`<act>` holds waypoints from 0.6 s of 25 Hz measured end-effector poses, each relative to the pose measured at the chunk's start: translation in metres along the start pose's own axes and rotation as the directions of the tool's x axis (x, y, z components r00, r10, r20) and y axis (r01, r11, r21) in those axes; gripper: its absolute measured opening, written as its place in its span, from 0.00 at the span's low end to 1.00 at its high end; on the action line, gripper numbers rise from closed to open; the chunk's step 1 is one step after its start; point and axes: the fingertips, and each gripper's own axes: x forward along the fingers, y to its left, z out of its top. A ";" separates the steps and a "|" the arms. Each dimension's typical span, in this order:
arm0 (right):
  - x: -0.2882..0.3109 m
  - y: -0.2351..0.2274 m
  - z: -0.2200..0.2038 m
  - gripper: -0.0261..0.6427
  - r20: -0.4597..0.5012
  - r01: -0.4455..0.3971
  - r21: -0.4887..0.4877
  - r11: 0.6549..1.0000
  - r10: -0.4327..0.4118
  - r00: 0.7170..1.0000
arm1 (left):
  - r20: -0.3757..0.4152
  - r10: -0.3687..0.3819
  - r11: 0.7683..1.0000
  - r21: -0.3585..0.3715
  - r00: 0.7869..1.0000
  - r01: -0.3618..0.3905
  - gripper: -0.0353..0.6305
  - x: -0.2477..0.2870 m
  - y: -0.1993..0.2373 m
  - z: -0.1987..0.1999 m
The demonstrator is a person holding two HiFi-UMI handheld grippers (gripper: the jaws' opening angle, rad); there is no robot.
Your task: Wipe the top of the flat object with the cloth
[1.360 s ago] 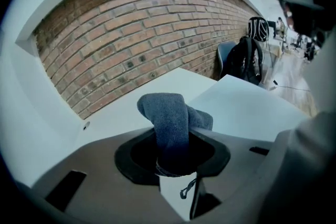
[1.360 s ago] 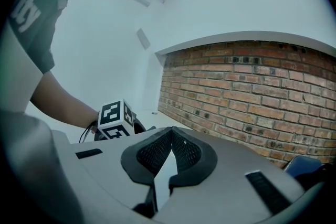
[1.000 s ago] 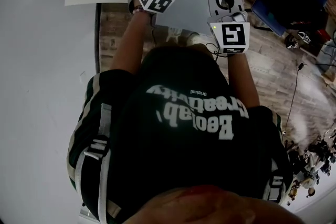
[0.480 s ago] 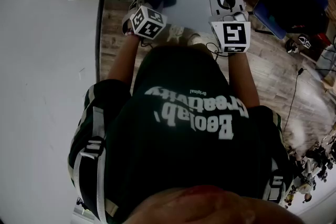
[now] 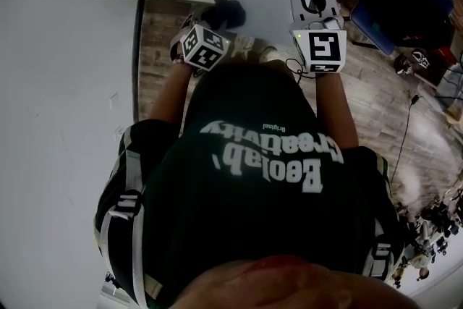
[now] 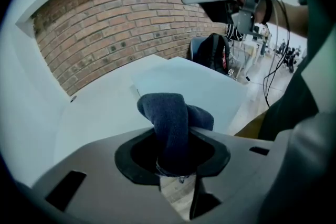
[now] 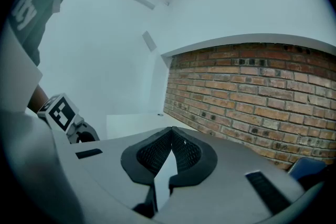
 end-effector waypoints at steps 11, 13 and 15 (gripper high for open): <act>-0.010 -0.020 -0.009 0.03 -0.040 0.079 -0.029 0.996 -0.080 0.996 | 0.063 0.065 0.991 0.114 0.996 -0.072 0.24 0.053 0.052 0.062; -0.013 -0.028 -0.009 0.03 -0.045 0.106 -0.027 0.994 -0.107 0.993 | 0.076 0.083 0.986 0.136 0.994 -0.093 0.24 0.067 0.068 0.082; -0.017 -0.033 -0.011 0.03 -0.053 0.133 -0.027 0.991 -0.134 0.990 | 0.088 0.093 0.983 0.148 0.992 -0.106 0.24 0.081 0.082 0.100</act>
